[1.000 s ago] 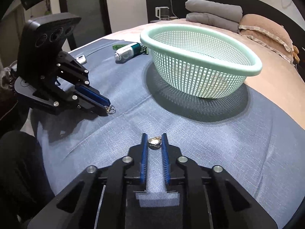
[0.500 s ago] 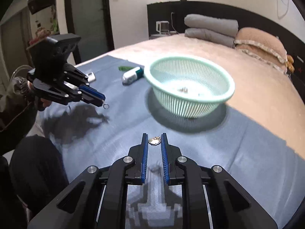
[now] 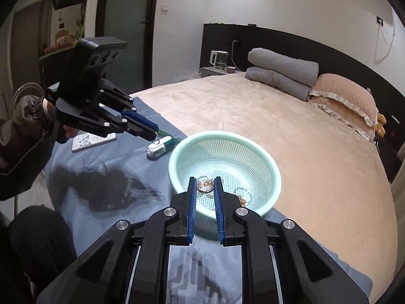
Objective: Organize jewelry
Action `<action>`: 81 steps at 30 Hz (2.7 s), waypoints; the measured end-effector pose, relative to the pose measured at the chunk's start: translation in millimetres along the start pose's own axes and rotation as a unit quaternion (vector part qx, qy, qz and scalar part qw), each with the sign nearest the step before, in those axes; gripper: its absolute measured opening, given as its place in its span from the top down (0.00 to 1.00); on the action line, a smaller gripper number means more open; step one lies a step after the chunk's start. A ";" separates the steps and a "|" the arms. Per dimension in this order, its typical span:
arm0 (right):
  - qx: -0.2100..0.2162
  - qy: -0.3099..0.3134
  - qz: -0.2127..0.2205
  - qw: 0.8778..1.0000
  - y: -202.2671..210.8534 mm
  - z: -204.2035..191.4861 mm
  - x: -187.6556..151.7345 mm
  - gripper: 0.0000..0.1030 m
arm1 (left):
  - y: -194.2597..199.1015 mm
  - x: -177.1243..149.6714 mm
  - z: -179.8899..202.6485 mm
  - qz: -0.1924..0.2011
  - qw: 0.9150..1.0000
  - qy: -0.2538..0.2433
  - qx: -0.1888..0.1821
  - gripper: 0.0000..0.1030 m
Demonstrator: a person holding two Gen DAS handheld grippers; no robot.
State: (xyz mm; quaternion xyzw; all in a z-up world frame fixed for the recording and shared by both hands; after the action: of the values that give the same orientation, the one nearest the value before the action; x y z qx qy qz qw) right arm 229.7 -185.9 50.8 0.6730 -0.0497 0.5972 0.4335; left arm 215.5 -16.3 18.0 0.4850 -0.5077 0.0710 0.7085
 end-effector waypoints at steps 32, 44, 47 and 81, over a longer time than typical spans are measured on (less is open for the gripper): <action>-0.012 -0.056 -0.046 0.997 -92.9 35.5 -46.0 0.87 | -96.6 -19.3 -10.9 -0.061 0.998 -0.005 0.002 0.90; -0.043 -0.057 -0.044 0.996 -85.6 33.8 -38.9 0.58 | -81.2 -17.8 -9.3 -0.042 0.999 0.014 0.023 0.37; -0.056 -0.058 -0.037 0.996 -80.3 34.3 -35.6 0.48 | -73.8 -16.6 -7.8 -0.030 0.998 0.012 0.044 0.29; -0.181 -0.170 0.031 0.968 37.2 -26.2 -44.1 0.08 | 74.6 -56.8 40.0 0.073 0.957 0.144 0.241 0.06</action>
State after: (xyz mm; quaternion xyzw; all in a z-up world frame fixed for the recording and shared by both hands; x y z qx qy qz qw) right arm 175.6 -212.0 30.7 0.6732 -0.2508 0.4681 0.5145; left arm 118.3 14.4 19.7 0.5876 -0.4021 0.3121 0.6290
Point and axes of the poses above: each gripper's, at about its wrist camera, not at the fingertips, and y roughly against the way its jaws point, z to its right, x to its top, the point moved 6 cm from there along -y, roughly the way its jaws point, and after that the axes turned 6 degrees about z, right-handed, at the moved point
